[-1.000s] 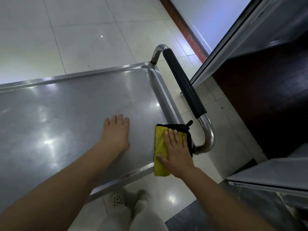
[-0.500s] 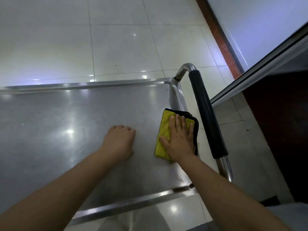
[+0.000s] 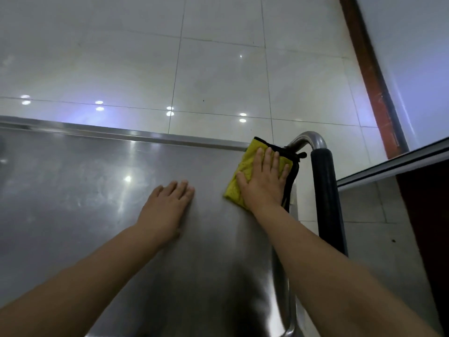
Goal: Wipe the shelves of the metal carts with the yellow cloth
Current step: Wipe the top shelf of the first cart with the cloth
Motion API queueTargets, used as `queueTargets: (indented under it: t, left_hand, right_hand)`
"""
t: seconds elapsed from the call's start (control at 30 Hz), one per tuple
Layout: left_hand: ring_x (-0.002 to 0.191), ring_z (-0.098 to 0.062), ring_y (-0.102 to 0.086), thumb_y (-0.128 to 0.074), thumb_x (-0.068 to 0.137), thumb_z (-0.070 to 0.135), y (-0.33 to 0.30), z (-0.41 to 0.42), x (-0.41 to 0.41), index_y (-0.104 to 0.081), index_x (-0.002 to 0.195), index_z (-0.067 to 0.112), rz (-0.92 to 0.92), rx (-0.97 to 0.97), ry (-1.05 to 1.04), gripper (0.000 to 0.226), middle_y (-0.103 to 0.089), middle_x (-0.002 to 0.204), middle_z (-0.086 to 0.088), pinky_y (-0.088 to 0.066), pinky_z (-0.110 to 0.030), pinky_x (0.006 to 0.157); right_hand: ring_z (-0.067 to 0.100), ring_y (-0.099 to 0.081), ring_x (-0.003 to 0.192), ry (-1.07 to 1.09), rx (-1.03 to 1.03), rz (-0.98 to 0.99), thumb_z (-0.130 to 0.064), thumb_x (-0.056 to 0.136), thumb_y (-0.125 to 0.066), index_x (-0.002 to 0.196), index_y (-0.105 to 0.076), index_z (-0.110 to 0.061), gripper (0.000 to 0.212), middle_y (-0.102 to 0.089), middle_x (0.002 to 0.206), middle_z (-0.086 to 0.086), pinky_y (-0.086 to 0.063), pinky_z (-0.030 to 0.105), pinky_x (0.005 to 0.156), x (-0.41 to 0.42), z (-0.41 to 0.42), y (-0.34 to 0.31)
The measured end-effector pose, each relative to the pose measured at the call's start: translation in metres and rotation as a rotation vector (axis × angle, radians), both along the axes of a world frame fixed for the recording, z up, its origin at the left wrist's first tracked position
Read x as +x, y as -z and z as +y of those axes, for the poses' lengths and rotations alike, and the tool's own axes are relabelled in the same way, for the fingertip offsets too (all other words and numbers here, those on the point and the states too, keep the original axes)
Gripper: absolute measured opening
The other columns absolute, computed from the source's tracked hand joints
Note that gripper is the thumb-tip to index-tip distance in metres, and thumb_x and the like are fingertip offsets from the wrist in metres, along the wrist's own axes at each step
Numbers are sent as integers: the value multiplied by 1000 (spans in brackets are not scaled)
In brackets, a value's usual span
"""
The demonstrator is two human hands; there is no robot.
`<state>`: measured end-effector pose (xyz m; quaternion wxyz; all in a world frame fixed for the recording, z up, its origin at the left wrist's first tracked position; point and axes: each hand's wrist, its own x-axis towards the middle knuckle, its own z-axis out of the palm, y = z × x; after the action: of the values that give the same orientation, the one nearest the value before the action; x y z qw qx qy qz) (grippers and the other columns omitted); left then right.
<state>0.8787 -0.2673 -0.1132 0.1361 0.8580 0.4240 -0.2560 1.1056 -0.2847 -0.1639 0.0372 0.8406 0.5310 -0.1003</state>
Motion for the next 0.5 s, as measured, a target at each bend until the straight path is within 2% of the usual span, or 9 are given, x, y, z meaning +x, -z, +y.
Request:
queueTargets:
  t: [0.23, 0.37, 0.5]
  left_hand:
    - [147, -20, 4, -65, 84, 41, 1, 7, -8, 10, 151, 23, -37, -27, 3, 102, 11, 160, -1, 3, -35, 117]
    - [147, -18, 0, -60, 88, 43, -3, 22, -30, 4, 152, 24, -91, 38, -97, 92, 4, 160, 0, 5, -33, 116]
    - [147, -21, -4, -59, 89, 44, -8, 46, -64, -5, 152, 21, -61, 123, -211, 87, 0, 160, -3, -1, -36, 117]
  right_hand:
    - [27, 17, 147, -71, -8, 12, -56, 95, -27, 152, 12, -17, 79, 14, 161, 8, 12, 53, 116, 3, 37, -3]
    - [26, 17, 147, -131, -9, 3, -56, 95, -27, 153, 9, -19, 78, 12, 161, 6, 13, 53, 115, -5, 49, -3]
    - [25, 17, 147, -170, -24, -14, -56, 96, -26, 153, 7, -19, 76, 11, 161, 6, 14, 54, 115, -28, 64, -5]
